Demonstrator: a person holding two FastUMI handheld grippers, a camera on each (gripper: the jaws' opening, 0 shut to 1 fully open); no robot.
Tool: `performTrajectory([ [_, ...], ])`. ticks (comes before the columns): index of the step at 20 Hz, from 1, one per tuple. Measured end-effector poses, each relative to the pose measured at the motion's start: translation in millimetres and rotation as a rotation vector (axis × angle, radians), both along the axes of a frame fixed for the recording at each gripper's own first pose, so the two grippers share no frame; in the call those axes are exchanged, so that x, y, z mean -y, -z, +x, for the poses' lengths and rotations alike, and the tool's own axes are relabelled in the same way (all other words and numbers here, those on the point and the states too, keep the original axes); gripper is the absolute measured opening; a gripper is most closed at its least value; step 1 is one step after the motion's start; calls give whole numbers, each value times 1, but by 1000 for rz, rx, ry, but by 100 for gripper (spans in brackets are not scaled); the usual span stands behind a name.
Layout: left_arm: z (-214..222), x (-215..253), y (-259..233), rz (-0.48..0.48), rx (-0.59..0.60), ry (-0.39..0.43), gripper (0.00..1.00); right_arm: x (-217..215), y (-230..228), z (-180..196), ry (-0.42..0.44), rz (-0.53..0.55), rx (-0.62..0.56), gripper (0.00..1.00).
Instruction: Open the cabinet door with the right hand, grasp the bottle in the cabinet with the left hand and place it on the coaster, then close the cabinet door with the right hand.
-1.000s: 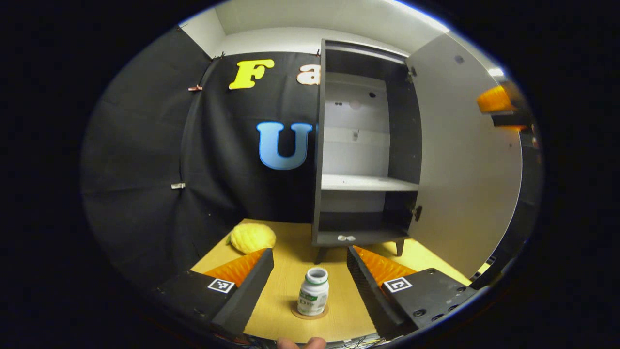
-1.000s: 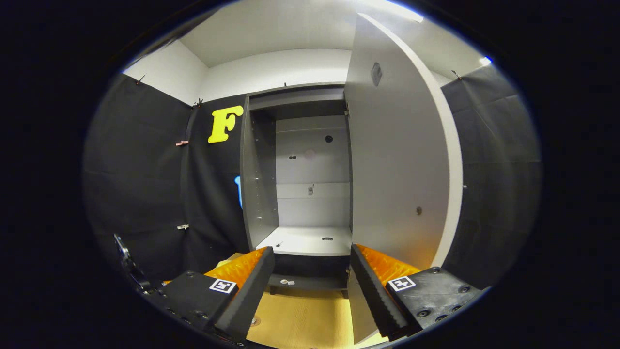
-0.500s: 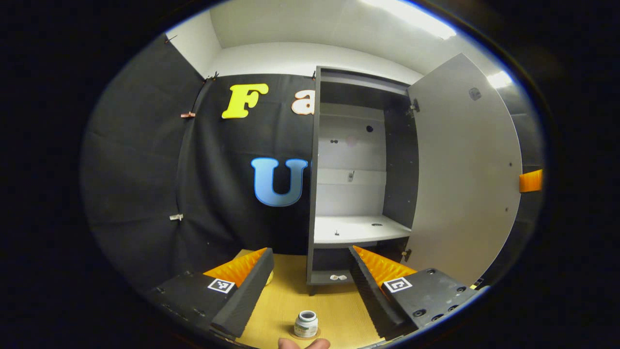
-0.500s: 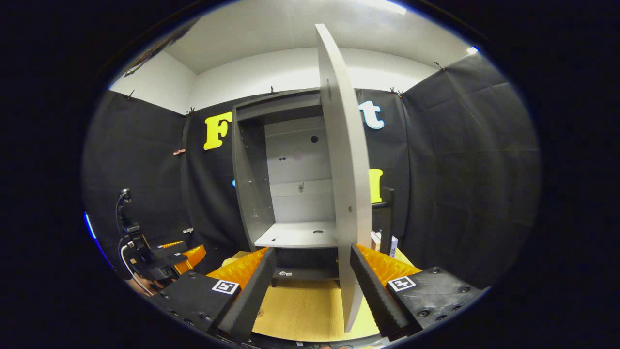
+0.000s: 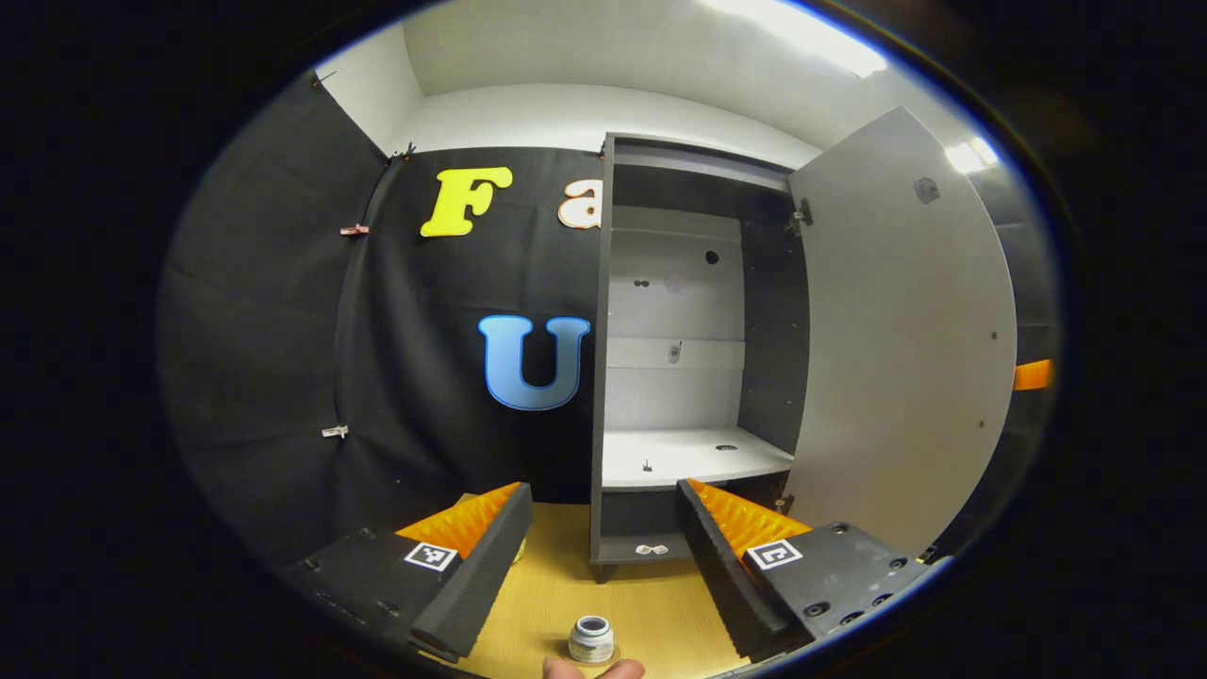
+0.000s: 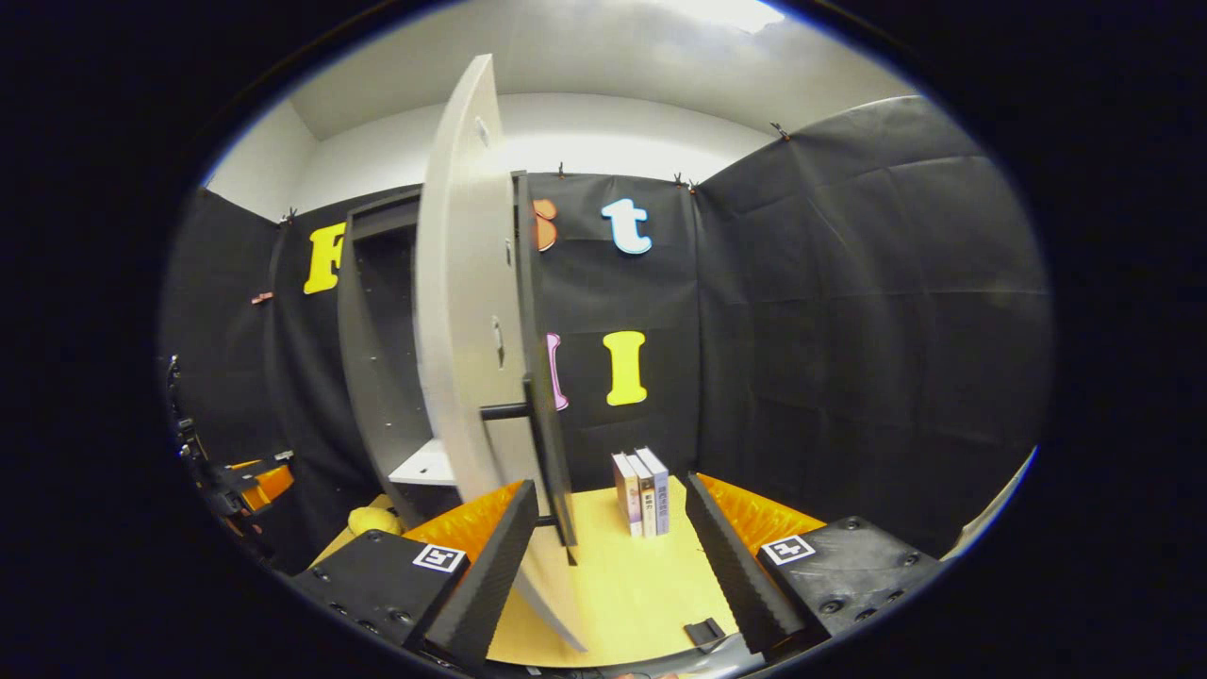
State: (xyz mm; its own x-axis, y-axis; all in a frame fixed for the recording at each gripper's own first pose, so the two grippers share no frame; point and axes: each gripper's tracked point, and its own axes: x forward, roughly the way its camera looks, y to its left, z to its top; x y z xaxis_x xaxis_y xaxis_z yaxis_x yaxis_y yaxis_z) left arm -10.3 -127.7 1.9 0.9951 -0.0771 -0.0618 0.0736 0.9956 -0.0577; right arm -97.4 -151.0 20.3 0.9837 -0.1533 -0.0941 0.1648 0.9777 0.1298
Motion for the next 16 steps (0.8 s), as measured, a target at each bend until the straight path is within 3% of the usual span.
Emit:
performTrajectory([
  [3, -1, -8, 3, 37, -1, -16, 96, -13, 6, 10, -28, -7, -8, 98],
  [5, -1, -12, 4, 36, 1, -22, 96, -23, 5, 9, -36, -36, 0, 91],
  [6, -1, -14, 4, 30, 1, -24, 96, -25, 5, 10, -23, -39, 0, 96],
  [7, -2, -15, 5, 24, 0, -26, 96, -31, 5, 9, -26, -30, 2, 90],
  [8, -2, -17, 5, 21, 0, -31, 96, -41, 5, 10, -39, -15, 5, 100],
  [9, -2, -19, 6, 21, -3, -36, 96, -52, 6, 11, -60, -5, 4, 96],
  [16, -10, -27, 2, 38, 11, -51, 96, -130, 7, 23, -209, 6, 18, 98],
])
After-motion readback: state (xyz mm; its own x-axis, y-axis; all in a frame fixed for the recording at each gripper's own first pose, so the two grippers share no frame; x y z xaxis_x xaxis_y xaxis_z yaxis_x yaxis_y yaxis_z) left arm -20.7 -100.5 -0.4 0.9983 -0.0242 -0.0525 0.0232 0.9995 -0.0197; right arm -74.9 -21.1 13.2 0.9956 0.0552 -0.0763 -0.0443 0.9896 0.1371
